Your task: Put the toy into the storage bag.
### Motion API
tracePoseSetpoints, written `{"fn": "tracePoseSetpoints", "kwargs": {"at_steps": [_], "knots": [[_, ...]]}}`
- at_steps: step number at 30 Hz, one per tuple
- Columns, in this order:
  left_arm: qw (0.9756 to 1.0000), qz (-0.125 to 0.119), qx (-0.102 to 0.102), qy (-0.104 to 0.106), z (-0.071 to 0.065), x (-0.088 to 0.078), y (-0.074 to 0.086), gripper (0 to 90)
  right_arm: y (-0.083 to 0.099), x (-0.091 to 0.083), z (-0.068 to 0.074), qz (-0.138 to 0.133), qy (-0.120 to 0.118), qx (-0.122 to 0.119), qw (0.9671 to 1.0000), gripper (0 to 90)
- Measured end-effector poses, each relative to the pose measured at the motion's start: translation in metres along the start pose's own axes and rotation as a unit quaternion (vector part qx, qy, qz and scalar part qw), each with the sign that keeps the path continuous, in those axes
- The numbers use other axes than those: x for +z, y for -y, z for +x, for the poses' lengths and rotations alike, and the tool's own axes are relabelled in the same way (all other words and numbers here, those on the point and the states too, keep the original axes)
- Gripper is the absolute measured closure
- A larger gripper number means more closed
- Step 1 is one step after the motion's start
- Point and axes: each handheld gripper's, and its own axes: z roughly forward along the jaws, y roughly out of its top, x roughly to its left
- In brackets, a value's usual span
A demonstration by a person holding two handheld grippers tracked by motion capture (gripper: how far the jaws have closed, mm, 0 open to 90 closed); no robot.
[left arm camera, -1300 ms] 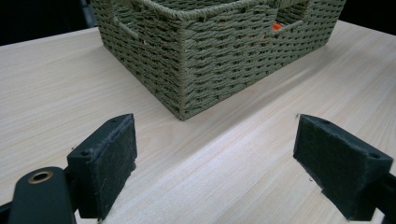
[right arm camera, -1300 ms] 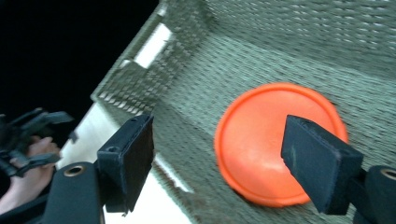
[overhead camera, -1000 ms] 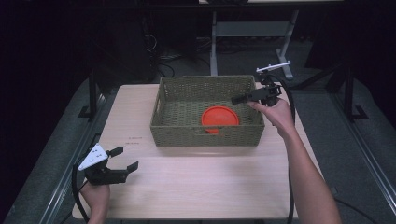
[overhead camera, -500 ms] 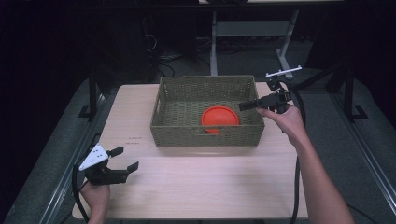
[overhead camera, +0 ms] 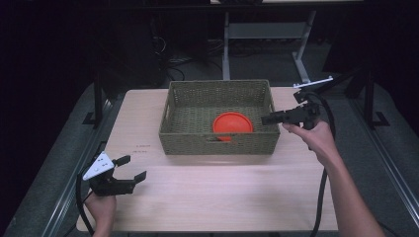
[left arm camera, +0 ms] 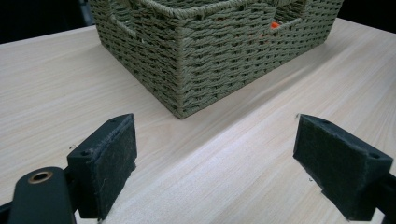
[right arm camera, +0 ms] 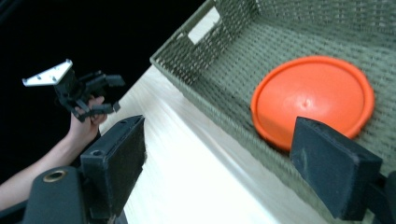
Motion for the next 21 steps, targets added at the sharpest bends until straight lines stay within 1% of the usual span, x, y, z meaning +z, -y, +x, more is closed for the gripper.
{"fn": "tracePoseSetpoints", "kwargs": {"at_steps": [3,5,7,8,13,17,19,21], "knots": [[1.0000,0.002,-0.002,0.000,0.000,0.000,0.000,12.7,0.009,-0.002,0.000,0.001,-0.004,-0.003,1.0000,17.5],[1.0000,-0.001,-0.002,0.001,0.000,0.000,0.000,12.7,0.015,-0.003,-0.001,0.001,-0.006,-0.005,1.0000,17.5],[1.0000,0.000,-0.003,0.000,0.001,-0.001,0.000,12.6,0.021,-0.003,0.001,0.008,-0.003,-0.005,1.0000,17.4],[1.0000,0.000,-0.004,0.000,0.001,-0.001,0.000,12.6,0.025,-0.004,0.002,0.008,0.000,-0.006,1.0000,17.5],[1.0000,-0.001,-0.003,0.001,0.000,-0.001,0.000,12.7,0.039,-0.005,0.004,0.001,-0.004,-0.010,0.9999,17.6],[1.0000,-0.001,-0.003,0.002,-0.001,-0.001,0.000,12.7,0.052,-0.005,0.003,-0.003,-0.006,-0.016,0.9999,17.5],[1.0000,0.000,-0.002,0.002,-0.001,-0.001,0.000,12.6,0.058,-0.005,0.002,0.000,-0.008,-0.013,0.9999,17.5],[1.0000,0.000,-0.002,0.002,-0.001,-0.001,0.000,12.6,0.065,-0.006,0.001,-0.005,-0.010,-0.013,0.9999,17.5]]}}
